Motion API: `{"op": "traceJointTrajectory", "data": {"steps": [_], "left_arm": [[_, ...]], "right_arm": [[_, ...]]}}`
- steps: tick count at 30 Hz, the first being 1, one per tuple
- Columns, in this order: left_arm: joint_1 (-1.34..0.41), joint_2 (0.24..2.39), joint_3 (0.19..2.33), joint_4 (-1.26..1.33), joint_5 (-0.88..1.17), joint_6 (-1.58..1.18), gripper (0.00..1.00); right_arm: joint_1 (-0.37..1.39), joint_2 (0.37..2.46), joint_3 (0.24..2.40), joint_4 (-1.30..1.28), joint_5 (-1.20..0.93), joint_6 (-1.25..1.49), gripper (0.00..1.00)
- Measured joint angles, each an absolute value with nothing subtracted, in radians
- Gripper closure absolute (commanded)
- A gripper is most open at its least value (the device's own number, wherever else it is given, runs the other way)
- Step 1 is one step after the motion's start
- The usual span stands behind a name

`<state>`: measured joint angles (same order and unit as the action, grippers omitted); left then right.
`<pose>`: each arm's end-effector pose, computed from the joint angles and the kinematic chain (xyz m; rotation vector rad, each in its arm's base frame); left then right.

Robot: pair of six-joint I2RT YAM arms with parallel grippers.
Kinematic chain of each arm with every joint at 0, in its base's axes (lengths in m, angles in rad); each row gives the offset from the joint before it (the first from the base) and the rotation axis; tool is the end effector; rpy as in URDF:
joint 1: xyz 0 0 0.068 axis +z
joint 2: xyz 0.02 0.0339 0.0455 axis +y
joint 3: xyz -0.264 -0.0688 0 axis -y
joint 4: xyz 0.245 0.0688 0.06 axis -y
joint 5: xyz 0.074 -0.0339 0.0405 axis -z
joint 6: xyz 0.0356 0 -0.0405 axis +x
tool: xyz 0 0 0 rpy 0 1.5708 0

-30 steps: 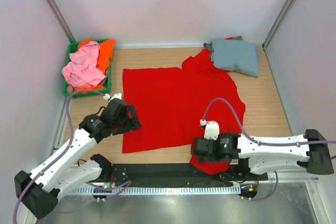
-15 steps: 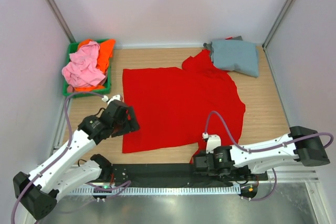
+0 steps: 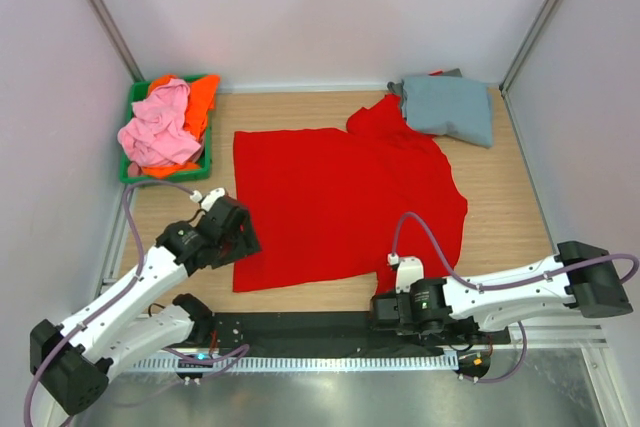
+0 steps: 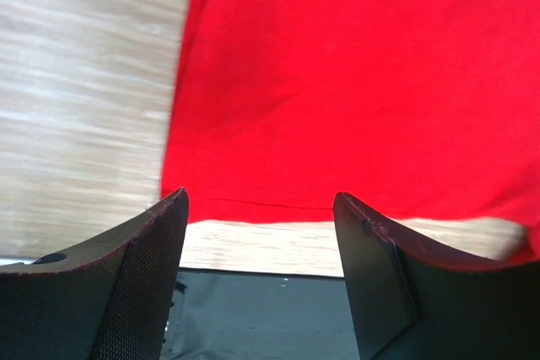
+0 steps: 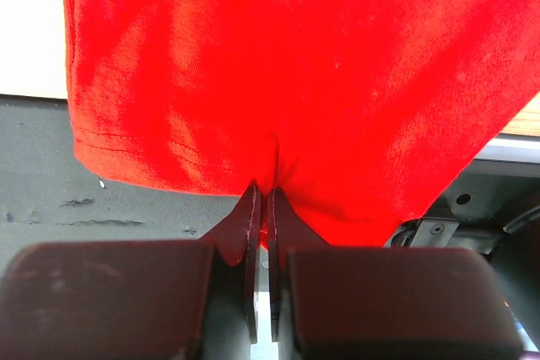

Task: Fold and stack the t-shirts
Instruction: Flatten the tshirt out, then fold the tshirt

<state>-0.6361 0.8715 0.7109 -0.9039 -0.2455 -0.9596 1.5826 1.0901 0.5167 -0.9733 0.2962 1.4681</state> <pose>0.1291 -0.0846 0.2407 -0.5015 2.5574 -0.2580 0.0088 0.1390 0.1571 -0.1577 2.8402 0.0150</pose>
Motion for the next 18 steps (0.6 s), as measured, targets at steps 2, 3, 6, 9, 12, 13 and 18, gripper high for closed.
{"op": "traceJointTrajectory", "data": {"steps": [2, 3, 6, 9, 12, 13, 18], "left_arm": [[-0.639, 0.886, 0.701, -0.915, -0.264, -0.990, 0.30], [-0.641, 0.893, 0.692, -0.916, -0.271, -1.006, 0.32], [-0.649, 0.902, 0.652, -0.917, -0.281, -1.056, 0.34], [-0.690, 0.902, 0.592, -0.918, -0.289, -1.117, 0.35], [-0.768, 0.900, 0.540, -0.921, -0.296, -1.183, 0.35], [-0.786, 0.900, 0.529, -0.923, -0.297, -1.200, 0.35], [-0.826, 0.901, 0.499, -0.925, -0.310, -1.265, 0.36]], "right_arm": [[1.583, 1.106, 0.529, -0.978, 0.297, 1.458, 0.98], [1.583, 1.114, 0.533, -0.979, 0.297, 1.453, 0.98], [1.583, 1.131, 0.542, -0.982, 0.297, 1.443, 0.99], [1.583, 1.132, 0.543, -0.982, 0.298, 1.440, 0.99], [1.583, 1.118, 0.542, -0.976, 0.305, 1.442, 0.99], [1.583, 1.111, 0.542, -0.971, 0.310, 1.443, 0.99], [1.583, 1.091, 0.542, -0.965, 0.318, 1.443, 0.99]]}}
